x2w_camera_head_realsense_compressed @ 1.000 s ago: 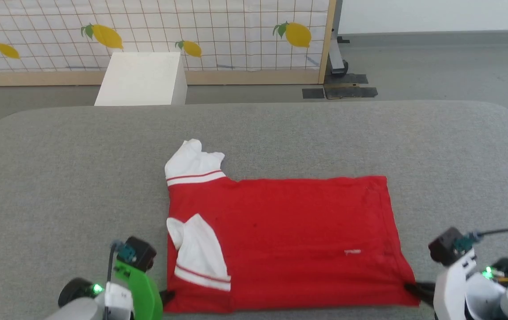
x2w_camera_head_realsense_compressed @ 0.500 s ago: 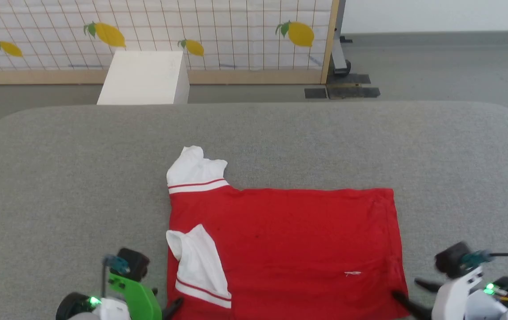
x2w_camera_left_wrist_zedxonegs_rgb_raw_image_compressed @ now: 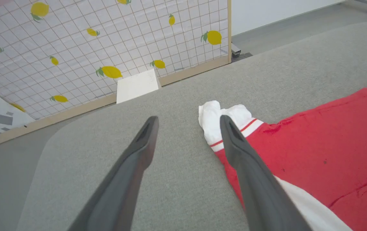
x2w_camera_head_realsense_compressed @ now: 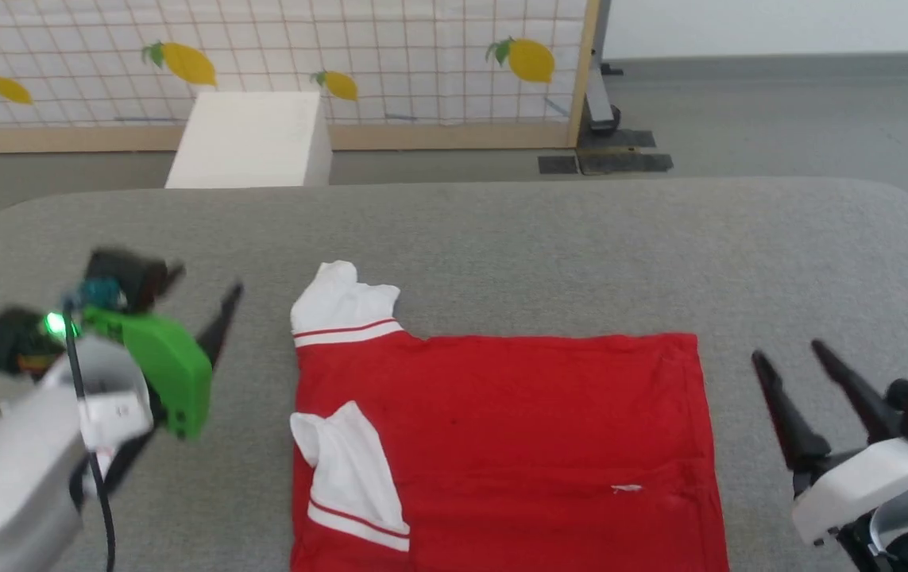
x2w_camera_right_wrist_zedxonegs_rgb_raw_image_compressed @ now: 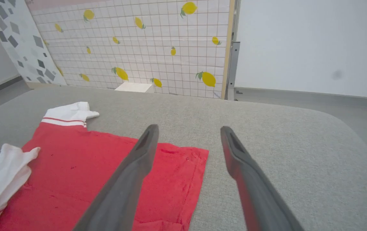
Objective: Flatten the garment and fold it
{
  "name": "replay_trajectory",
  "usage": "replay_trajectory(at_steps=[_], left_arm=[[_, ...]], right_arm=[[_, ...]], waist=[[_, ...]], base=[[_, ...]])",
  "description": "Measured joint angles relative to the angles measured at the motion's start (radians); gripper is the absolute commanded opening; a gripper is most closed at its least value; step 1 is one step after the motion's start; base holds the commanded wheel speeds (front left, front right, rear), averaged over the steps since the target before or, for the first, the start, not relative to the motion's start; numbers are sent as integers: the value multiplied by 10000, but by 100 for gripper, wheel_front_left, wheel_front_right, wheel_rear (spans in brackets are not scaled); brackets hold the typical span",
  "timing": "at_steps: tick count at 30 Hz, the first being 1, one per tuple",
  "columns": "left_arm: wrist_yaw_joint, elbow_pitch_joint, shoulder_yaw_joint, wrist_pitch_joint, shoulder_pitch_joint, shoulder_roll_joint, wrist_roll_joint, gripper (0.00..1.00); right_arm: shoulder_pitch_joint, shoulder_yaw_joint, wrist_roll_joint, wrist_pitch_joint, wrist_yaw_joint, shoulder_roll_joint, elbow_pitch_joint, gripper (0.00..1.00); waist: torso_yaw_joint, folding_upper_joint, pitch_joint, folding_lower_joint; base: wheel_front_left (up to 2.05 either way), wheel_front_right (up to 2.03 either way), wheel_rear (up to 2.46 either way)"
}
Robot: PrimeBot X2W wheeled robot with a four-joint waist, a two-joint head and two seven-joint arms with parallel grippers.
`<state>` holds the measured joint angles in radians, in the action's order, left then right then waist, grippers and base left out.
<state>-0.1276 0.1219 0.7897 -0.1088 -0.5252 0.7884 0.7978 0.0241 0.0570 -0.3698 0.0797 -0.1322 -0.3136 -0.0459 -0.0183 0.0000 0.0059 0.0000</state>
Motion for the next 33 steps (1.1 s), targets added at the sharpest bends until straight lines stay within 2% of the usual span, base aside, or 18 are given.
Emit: replay_trajectory(at_steps=[5, 10, 13, 19, 25, 33], left_arm=[[77, 993, -313, -148, -1421, -430, -115, 100], [667, 2266, -257, -1210, -2746, -894, 61, 100], [1175, 3062, 33, -2387, -3611, -1114, 176, 100], [1791, 4449, 510, -4598, -4870, -1499, 479, 100], [2117, 5311, 853, -6293, -5580, -1682, 671, 100], [2151, 6236, 1168, -7726, -6228, -1964, 882, 100]], right_arm=[[24, -917, 911, -711, 0, 1191, -608, 100], [9, -945, 1267, -951, 0, 1724, -738, 100], [-138, -846, 1367, -1035, 0, 1806, -709, 100], [-686, -424, 1413, -1049, 0, 1774, -456, 100], [-1278, 40, 1421, -1020, 0, 1685, -128, 100], [-2118, 562, 1419, -1170, 0, 1680, 268, 100]], waist=[[-255, 0, 398, 0], [-534, 0, 963, 0], [-717, 0, 1397, 0], [-1071, 0, 2264, 1], [-1395, 0, 3020, 1], [-1790, 0, 3981, 2]], base=[[0, 0, 0], [0, 0, 0], [0, 0, 0], [0, 0, 0], [0, 0, 0], [0, 0, 0]])
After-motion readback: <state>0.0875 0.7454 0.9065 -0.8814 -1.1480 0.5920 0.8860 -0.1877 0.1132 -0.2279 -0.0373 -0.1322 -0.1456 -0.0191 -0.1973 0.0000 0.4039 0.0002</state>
